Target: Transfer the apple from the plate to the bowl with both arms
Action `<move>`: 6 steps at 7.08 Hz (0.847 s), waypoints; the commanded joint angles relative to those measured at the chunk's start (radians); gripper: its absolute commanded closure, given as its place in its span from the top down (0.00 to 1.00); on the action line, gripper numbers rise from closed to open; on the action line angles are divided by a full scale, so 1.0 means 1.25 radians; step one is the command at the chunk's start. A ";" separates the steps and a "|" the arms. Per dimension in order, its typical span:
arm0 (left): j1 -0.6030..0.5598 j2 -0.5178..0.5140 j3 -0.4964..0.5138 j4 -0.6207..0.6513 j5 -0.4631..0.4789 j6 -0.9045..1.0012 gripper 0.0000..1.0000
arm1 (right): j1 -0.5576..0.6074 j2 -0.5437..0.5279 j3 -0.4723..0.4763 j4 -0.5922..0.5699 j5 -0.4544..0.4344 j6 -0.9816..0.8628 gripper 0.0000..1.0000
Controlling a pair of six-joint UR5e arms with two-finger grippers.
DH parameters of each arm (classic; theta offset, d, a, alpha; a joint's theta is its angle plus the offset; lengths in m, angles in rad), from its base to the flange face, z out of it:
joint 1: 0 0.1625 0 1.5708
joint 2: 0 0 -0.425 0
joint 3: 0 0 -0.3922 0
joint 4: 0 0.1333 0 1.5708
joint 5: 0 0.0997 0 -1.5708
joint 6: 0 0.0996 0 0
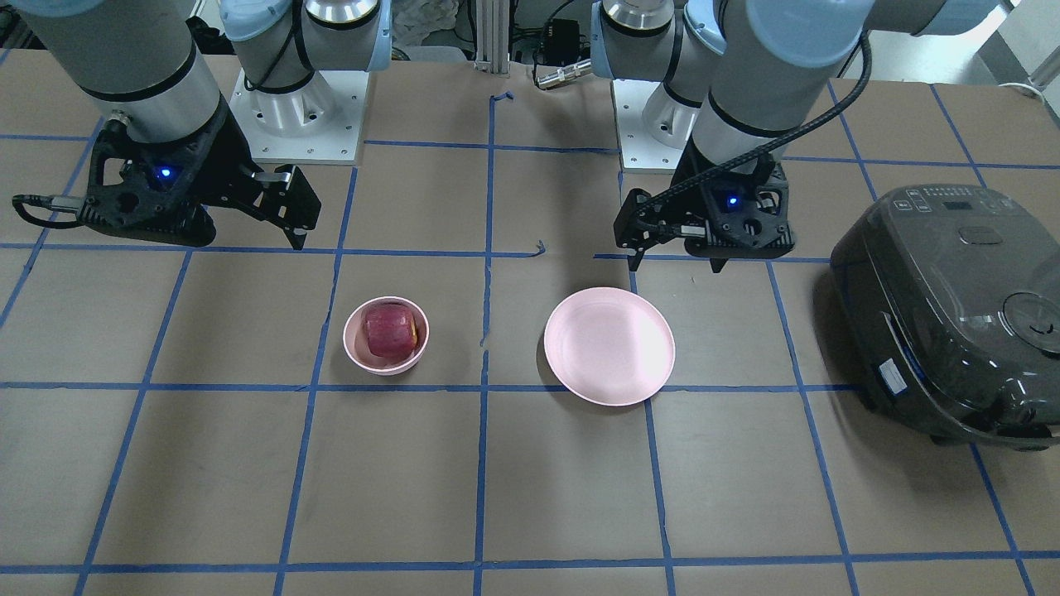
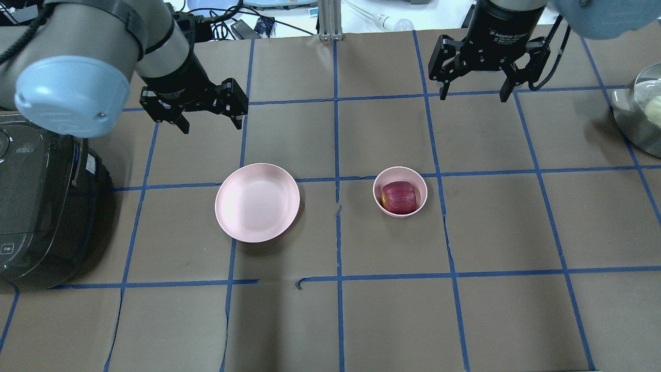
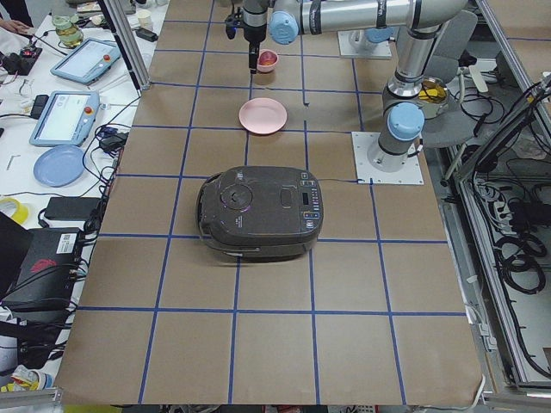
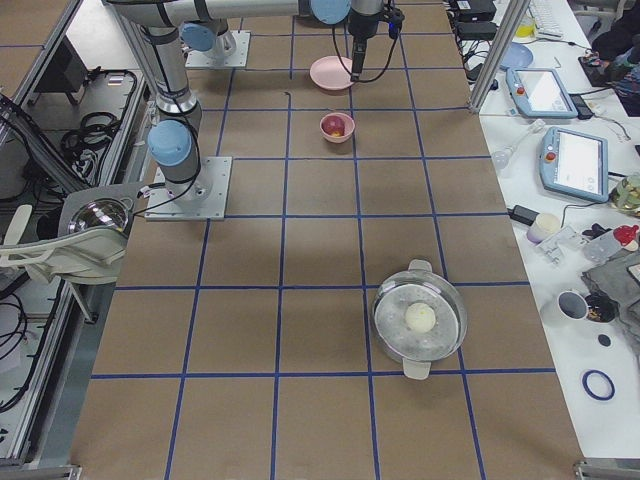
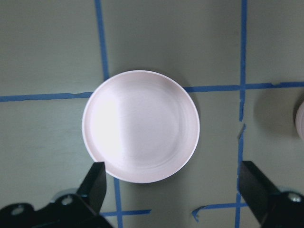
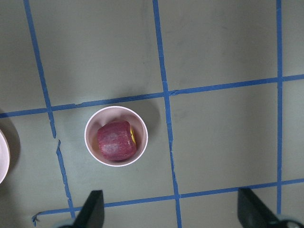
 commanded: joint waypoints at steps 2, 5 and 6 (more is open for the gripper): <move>0.021 -0.001 0.051 -0.044 0.014 0.003 1.00 | 0.000 0.000 0.000 0.000 0.000 0.000 1.00; 0.025 0.009 0.054 -0.050 0.038 0.006 1.00 | 0.000 0.000 0.000 0.001 0.000 0.000 1.00; 0.020 0.009 0.054 -0.050 0.036 0.005 1.00 | 0.000 0.000 0.000 0.000 0.000 0.000 1.00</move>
